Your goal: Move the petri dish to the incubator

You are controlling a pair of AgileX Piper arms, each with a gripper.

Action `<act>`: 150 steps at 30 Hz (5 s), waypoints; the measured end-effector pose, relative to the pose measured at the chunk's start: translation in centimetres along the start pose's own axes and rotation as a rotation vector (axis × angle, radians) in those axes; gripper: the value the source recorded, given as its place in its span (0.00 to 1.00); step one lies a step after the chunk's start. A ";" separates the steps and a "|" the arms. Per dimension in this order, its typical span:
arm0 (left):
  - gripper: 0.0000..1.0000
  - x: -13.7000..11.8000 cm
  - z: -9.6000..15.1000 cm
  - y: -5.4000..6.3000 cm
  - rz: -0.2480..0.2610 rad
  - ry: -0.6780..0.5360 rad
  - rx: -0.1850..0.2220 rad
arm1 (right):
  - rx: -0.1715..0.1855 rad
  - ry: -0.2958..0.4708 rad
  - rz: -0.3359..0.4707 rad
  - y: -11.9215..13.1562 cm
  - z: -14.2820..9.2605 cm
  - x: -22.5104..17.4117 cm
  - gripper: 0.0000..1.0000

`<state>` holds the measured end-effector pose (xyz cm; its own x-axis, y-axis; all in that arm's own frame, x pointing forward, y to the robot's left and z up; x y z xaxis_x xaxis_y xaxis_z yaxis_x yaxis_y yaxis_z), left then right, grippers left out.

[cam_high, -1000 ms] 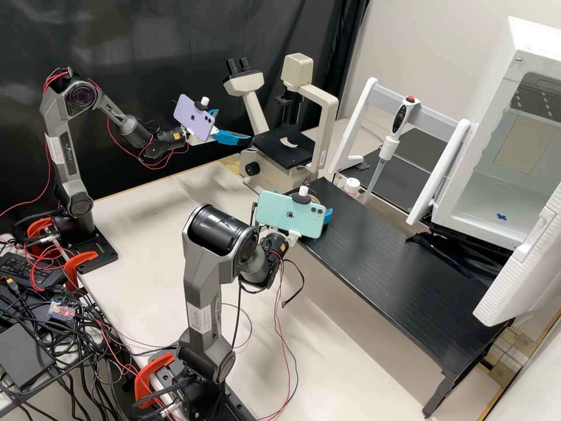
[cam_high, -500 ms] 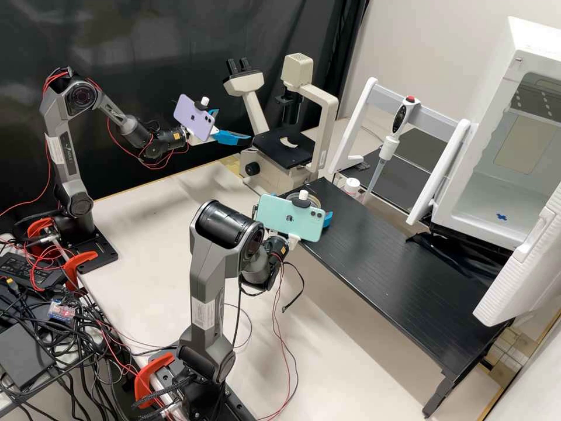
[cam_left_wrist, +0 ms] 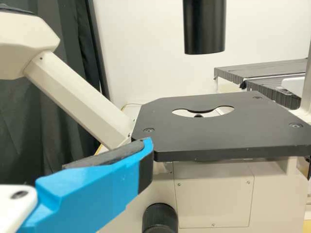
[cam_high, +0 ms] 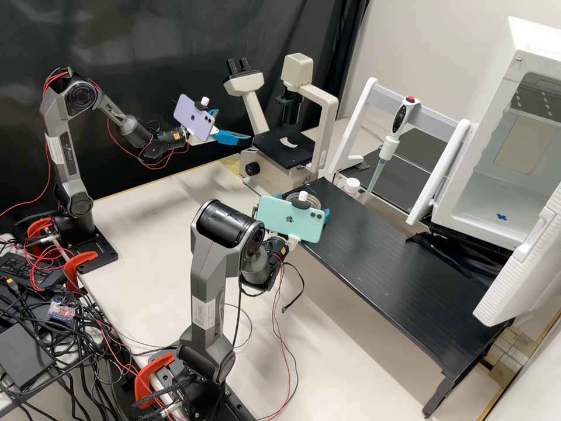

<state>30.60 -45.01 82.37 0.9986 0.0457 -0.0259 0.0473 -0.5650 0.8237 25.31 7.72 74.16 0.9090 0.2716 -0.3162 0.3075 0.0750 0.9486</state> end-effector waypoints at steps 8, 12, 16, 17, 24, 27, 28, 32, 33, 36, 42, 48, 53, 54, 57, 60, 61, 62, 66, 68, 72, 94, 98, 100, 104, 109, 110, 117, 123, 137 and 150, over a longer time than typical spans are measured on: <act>1.00 0.0 0.0 0.0 0.000 0.000 0.000 | 0.000 0.000 0.000 0.0 0.0 0.0 0.00; 1.00 0.0 0.0 0.0 0.000 0.000 0.000 | 0.000 0.000 0.000 0.0 0.0 0.0 0.00; 1.00 0.0 0.0 0.0 0.000 0.000 0.000 | 0.000 0.000 0.000 0.0 0.0 0.0 0.00; 1.00 0.0 0.0 0.0 0.000 0.000 0.000 | 0.000 0.000 0.000 0.0 0.0 0.0 0.00; 1.00 0.0 0.0 0.0 0.000 0.000 0.000 | 0.000 0.000 0.000 0.0 0.0 0.0 0.00; 1.00 0.0 0.0 0.0 0.000 0.000 0.000 | -0.002 0.000 0.000 0.0 0.1 0.0 0.00; 1.00 0.0 0.0 0.0 0.000 0.000 0.000 | -0.010 0.003 -0.005 0.1 0.2 0.0 0.00; 1.00 0.0 0.0 0.0 0.000 0.000 0.000 | -0.033 -0.011 0.025 1.6 0.9 -0.5 0.00; 1.00 0.0 0.0 0.0 0.000 0.000 0.000 | -0.040 -0.017 0.038 2.2 1.1 -0.6 0.00; 1.00 0.0 0.0 0.0 0.000 0.000 0.000 | -0.017 -0.091 0.094 4.0 2.7 -1.1 0.00; 1.00 0.0 0.0 0.0 0.000 0.000 0.000 | 0.017 -0.179 0.220 8.2 5.6 -2.0 0.00; 1.00 0.0 0.0 0.0 0.000 0.000 0.000 | 0.025 -0.240 0.346 12.2 8.2 -2.4 0.00; 1.00 0.0 0.0 0.0 0.000 0.000 0.000 | 0.003 -0.267 0.426 15.6 9.8 -1.9 0.00; 1.00 0.0 0.0 0.0 0.000 0.000 0.000 | -0.002 -0.269 0.435 16.1 9.9 -1.8 0.00; 1.00 0.0 0.0 0.0 0.000 0.000 0.000 | -0.009 -0.290 0.461 17.9 10.5 -0.9 0.00; 1.00 0.0 0.0 0.0 0.000 0.000 0.000 | 0.001 -0.317 0.490 19.7 11.0 -0.1 0.00; 1.00 0.0 0.0 0.0 0.000 0.000 0.000 | 0.002 -0.322 0.496 20.2 11.1 0.3 0.00; 1.00 0.0 0.0 0.0 0.000 0.000 0.000 | 0.006 -0.330 0.511 20.9 11.2 0.7 0.00; 1.00 0.0 0.0 0.0 0.000 0.000 0.000 | 0.033 -0.371 0.547 23.5 11.9 2.2 0.00; 1.00 0.0 0.0 0.0 0.000 0.000 0.000 | 0.046 -0.381 0.565 24.6 12.1 2.8 0.00; 1.00 0.0 0.0 0.0 0.000 0.000 0.000 | 0.056 -0.401 0.590 26.6 12.6 4.1 0.00; 1.00 0.0 0.0 0.0 0.000 0.000 0.000 | 0.068 -0.472 0.538 30.3 15.1 13.6 0.00; 1.00 0.0 0.0 0.0 0.000 0.000 0.000 | 0.051 -0.498 0.512 30.2 15.8 14.8 0.00; 1.00 0.0 0.0 0.0 0.000 0.000 0.000 | 0.039 -0.505 0.506 30.3 16.1 15.2 0.00; 1.00 0.0 0.0 0.0 0.000 0.000 0.000 | 0.031 -0.511 0.504 30.2 16.6 15.9 0.00; 1.00 0.0 0.0 0.0 0.000 0.000 0.000 | 0.024 -0.509 0.500 30.1 16.5 16.5 0.00; 1.00 0.0 0.0 0.0 0.000 0.000 0.000 | 0.023 -0.511 0.496 29.9 16.6 16.7 0.00; 1.00 0.0 0.0 0.0 0.000 0.000 0.000 | 0.022 -0.518 0.497 29.6 16.5 17.0 1.00; 1.00 0.0 0.0 0.0 0.000 0.000 0.000 | -0.003 -0.528 0.511 29.4 16.8 16.9 1.00; 1.00 0.0 0.0 0.0 0.000 0.000 0.000 | -0.016 -0.534 0.538 28.3 15.8 14.0 1.00; 1.00 0.0 0.0 0.0 0.000 0.000 0.000 | -0.042 -0.444 0.631 24.3 11.3 5.4 1.00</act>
<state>30.60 -45.01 82.37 0.9986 0.0457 -0.0259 0.0473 -0.5650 0.8237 40.84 0.16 95.33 0.9389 -0.1348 0.3166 -0.3092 0.0729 0.9482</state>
